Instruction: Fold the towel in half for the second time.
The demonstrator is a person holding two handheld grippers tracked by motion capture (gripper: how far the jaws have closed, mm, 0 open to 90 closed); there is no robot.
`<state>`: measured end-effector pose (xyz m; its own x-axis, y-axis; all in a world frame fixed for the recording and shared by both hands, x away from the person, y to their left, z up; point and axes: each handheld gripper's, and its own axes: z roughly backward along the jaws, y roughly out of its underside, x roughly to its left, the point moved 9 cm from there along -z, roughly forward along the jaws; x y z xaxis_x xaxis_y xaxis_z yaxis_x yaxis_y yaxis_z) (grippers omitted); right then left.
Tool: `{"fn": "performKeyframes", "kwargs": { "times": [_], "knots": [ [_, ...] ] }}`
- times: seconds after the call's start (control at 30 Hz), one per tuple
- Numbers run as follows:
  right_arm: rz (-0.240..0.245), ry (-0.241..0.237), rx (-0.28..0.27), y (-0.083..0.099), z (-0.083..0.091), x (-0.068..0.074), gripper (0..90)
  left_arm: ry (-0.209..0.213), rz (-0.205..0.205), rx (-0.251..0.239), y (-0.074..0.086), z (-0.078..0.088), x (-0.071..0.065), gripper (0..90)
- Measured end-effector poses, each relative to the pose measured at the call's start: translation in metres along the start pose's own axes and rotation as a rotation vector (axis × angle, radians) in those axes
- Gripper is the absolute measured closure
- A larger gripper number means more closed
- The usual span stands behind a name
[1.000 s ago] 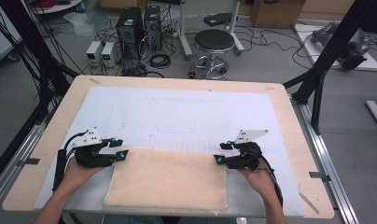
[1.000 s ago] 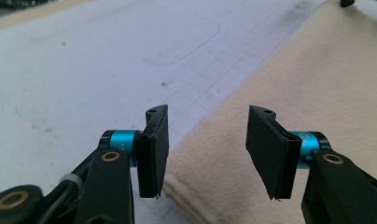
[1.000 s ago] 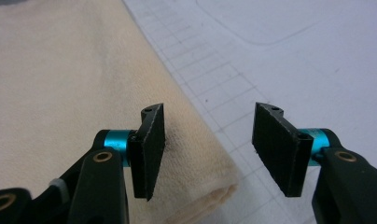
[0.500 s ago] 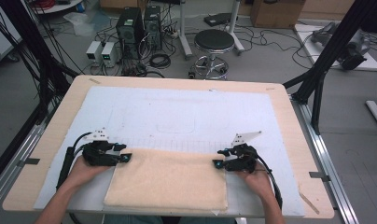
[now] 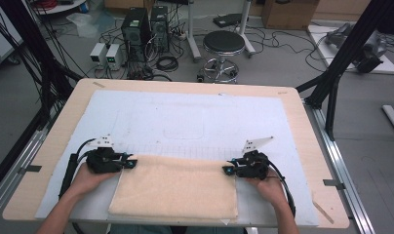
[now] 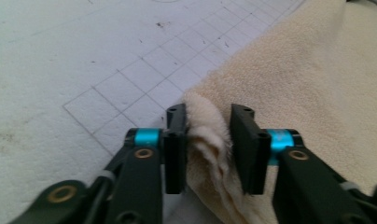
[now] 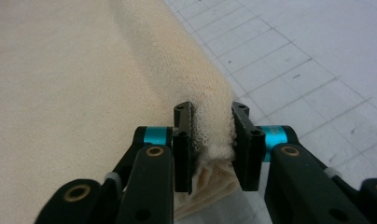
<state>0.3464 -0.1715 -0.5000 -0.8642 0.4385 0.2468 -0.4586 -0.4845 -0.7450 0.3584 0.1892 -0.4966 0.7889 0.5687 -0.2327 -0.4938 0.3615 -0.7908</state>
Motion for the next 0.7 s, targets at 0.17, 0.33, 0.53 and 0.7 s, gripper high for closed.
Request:
{"fn": "performKeyframes", "kwargs": {
  "times": [0.17, 0.33, 0.53, 0.7],
  "knots": [
    [0.049, 0.027, 0.000, -0.004, 0.005, 0.005, 77.1, -0.036, -0.059, -0.007, -0.003, 0.005, -0.003, 77.0],
    [0.085, 0.052, -0.022, -0.012, 0.014, 0.012, 78.3, -0.070, -0.086, -0.038, -0.009, 0.012, -0.007, 77.9],
    [0.115, 0.087, -0.038, -0.025, 0.025, 0.016, 78.5, -0.119, -0.115, -0.112, -0.029, 0.024, -0.010, 78.3],
    [0.123, 0.136, -0.038, -0.040, 0.031, 0.007, 78.4, -0.153, -0.121, -0.148, -0.051, 0.025, -0.003, 78.3]
  ]
}}
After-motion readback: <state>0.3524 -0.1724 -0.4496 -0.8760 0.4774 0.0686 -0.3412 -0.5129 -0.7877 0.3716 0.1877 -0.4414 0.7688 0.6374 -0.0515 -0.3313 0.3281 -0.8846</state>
